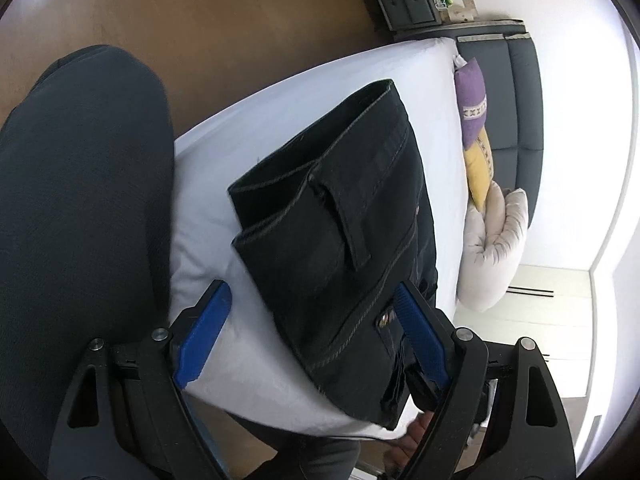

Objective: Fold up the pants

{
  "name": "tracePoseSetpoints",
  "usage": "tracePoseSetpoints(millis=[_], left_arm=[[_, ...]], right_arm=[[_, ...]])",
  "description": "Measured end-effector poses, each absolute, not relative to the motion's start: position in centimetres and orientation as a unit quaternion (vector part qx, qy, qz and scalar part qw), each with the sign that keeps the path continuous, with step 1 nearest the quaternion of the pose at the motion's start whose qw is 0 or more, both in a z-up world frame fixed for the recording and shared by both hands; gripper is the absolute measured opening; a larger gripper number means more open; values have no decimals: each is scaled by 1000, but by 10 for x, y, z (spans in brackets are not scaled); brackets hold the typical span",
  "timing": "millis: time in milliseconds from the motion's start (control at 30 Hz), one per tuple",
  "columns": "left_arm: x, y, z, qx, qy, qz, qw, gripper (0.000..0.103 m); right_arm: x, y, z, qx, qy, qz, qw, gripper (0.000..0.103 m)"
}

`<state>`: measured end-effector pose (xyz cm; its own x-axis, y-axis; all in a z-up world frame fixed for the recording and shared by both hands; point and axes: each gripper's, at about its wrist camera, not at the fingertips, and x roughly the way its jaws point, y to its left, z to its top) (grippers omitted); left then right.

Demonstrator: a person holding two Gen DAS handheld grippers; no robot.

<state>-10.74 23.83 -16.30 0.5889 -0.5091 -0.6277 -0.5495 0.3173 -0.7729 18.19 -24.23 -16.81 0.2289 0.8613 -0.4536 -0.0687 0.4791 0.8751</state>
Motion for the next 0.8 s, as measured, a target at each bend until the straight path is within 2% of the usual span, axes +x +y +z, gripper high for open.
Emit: tracePoseSetpoints(millis=[167,233,400,600,667,733,800], left_arm=[[-95,248,-169,-611,423,11,669,80],[-90,249,-170,-609,422,13,671,67],[-84,252,-173,-618,414,11,668,56],[-81,256,-178,-630,400,7,665,33],[-78,255,-171,-616,400,5,678,30],[-73,252,-158,-591,398,-1,702,21],[-69,248,-144,-563,396,-9,725,17]], right_arm=[[185,-247,-166,391,518,341,680,57],[184,-249,-172,395,525,336,675,57],[180,-247,-181,397,539,324,668,54],[184,-249,-177,389,544,314,674,52],[184,-248,-176,380,548,310,677,50],[185,-246,-175,365,556,304,682,48],[187,-245,-173,357,561,301,684,47]])
